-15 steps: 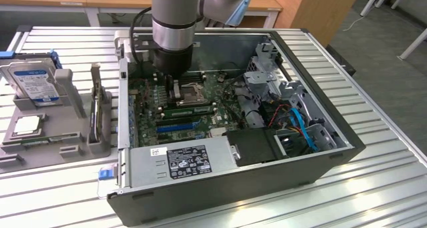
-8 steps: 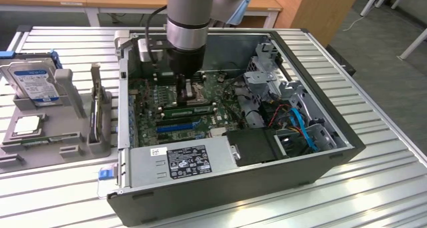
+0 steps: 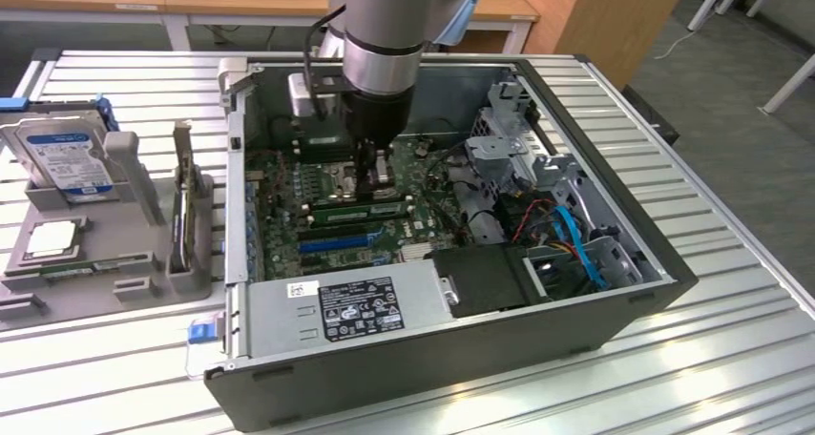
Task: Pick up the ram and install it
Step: 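Press down the ram until it locks into place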
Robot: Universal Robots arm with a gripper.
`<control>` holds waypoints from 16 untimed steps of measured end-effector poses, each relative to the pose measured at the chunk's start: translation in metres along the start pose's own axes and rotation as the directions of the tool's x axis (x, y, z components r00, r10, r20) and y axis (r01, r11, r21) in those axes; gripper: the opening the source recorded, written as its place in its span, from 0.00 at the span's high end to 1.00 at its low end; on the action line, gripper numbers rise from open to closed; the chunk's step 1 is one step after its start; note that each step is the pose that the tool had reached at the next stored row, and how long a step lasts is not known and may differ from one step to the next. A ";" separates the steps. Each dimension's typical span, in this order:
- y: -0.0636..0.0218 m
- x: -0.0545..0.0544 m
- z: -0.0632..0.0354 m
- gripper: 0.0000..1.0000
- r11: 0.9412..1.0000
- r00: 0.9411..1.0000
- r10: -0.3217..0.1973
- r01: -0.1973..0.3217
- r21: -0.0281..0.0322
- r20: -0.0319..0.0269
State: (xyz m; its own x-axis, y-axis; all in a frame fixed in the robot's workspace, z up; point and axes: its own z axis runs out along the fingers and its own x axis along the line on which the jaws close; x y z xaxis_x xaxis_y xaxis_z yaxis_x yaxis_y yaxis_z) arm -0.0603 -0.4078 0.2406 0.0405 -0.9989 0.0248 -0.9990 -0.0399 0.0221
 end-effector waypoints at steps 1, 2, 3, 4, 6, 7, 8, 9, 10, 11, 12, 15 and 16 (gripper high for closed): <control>-0.0012 0.000 -0.0001 0.89 1.000 1.000 0.000 0.000 0.000 0.000; -0.0014 0.000 -0.0001 0.89 1.000 1.000 0.000 0.000 0.000 0.000; -0.0014 0.000 -0.0001 0.89 1.000 1.000 0.000 0.000 0.000 0.000; -0.0014 0.000 0.0000 0.89 1.000 1.000 0.000 0.000 0.000 0.000; -0.0015 0.000 0.0000 0.89 1.000 1.000 0.000 0.000 0.000 0.000; -0.0015 0.000 0.0000 0.89 1.000 1.000 0.000 0.000 0.000 0.000; -0.0015 0.000 0.0000 0.89 1.000 1.000 0.000 0.000 0.000 0.000; -0.0015 0.000 0.0000 0.89 1.000 1.000 0.000 0.000 0.000 0.000; -0.0015 0.000 0.0000 0.89 1.000 1.000 0.000 0.000 0.000 0.000; -0.0015 0.000 -0.0001 0.89 1.000 1.000 0.000 0.000 0.000 0.000; -0.0016 0.000 -0.0005 0.89 1.000 1.000 0.000 0.000 0.000 0.000; -0.0018 0.000 -0.0040 0.89 1.000 1.000 0.000 0.000 -0.002 0.000; -0.0018 0.000 -0.0055 0.89 1.000 1.000 0.000 0.000 -0.002 0.000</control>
State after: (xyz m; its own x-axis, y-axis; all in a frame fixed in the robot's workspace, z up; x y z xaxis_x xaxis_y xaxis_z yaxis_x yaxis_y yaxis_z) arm -0.0584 -0.4078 0.2461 0.0406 -0.9989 0.0249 -0.9989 -0.0400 0.0238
